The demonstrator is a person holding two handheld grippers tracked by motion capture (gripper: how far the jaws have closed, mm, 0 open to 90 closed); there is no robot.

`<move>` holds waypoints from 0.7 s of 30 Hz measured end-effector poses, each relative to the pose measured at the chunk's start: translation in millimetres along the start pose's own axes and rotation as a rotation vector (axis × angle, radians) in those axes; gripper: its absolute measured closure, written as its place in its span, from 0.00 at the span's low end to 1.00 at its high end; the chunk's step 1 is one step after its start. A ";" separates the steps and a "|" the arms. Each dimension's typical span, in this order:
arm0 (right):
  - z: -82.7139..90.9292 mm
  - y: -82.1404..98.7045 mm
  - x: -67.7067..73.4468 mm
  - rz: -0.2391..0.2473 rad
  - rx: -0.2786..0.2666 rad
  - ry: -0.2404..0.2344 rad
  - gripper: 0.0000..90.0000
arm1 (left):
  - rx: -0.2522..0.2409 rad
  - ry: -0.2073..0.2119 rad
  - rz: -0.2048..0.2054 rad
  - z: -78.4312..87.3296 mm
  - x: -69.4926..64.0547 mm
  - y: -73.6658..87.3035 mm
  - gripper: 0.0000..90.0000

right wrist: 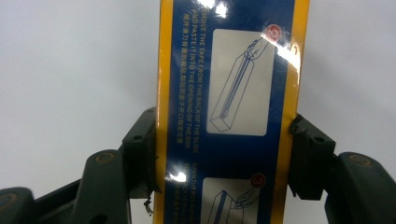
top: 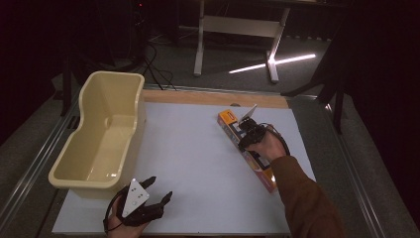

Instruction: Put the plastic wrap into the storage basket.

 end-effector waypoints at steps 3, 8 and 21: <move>1.0 12.8 7.3 0.012 0.005 -0.038 0.43 | 0.002 0.001 -0.002 -1.1 -1.2 -0.3 0.35; 1.0 18.5 11.7 0.061 0.038 -0.031 0.41 | 0.006 0.003 -0.006 -2.7 -1.7 -0.5 0.35; -3.5 3.4 10.2 0.033 0.173 -0.064 0.43 | 0.000 -0.003 -0.004 -0.4 -0.2 -0.2 0.35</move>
Point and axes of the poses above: each handheld gripper's, and its own axes: z roughly backward along the jaws, y roughly out of its underside, x roughly to its left, the point moved 1 cm from there along -z, roughly forward along the jaws, and after that the axes turned 9 degrees about x, right-handed, at the moved point
